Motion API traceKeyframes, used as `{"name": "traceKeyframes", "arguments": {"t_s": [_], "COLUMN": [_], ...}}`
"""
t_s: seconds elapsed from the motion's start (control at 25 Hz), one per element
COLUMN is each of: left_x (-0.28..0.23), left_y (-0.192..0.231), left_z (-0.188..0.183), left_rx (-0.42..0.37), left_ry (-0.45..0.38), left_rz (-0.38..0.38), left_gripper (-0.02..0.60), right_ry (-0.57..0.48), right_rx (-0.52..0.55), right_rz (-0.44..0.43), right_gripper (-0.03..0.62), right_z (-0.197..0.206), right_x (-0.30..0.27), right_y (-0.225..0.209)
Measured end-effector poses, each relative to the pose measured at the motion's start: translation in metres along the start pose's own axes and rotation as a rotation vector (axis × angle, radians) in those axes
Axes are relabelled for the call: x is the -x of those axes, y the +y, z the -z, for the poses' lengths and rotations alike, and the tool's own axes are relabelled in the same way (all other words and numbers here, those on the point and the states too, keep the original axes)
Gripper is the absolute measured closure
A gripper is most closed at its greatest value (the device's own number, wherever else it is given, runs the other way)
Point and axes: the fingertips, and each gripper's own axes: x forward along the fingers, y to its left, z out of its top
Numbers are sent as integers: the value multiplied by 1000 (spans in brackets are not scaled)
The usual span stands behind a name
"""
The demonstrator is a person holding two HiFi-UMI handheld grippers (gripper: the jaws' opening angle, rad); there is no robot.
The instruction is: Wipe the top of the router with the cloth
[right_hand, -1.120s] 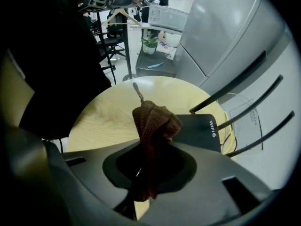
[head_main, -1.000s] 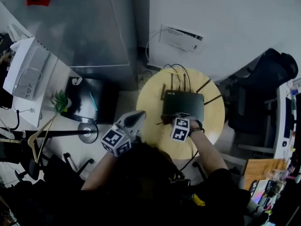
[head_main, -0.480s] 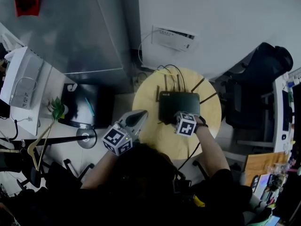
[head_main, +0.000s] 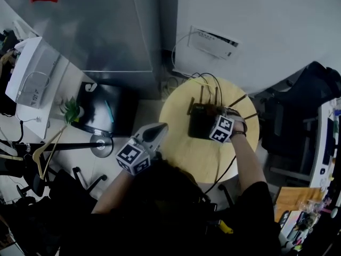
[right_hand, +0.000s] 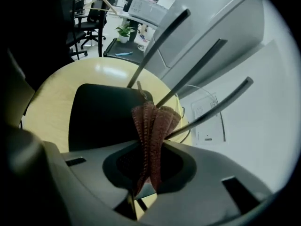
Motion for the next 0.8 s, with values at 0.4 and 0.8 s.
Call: {"name": "traceKeyframes", "arguments": {"t_s": [0.4,0.8], "left_x": [9,-2], "left_y": [6,-6], "left_z": [-1,1], "left_rx": [17,16], "left_ry": [3,6], "left_rz": [-53,-9], "left_gripper": [584,584], "right_ry": [36,6], "right_rx": [17,28], "right_rz": [-24,-152], "right_gripper": [530,528], "right_z": [4,4], "right_x": [-25,-3], "right_y": [-1,46]}}
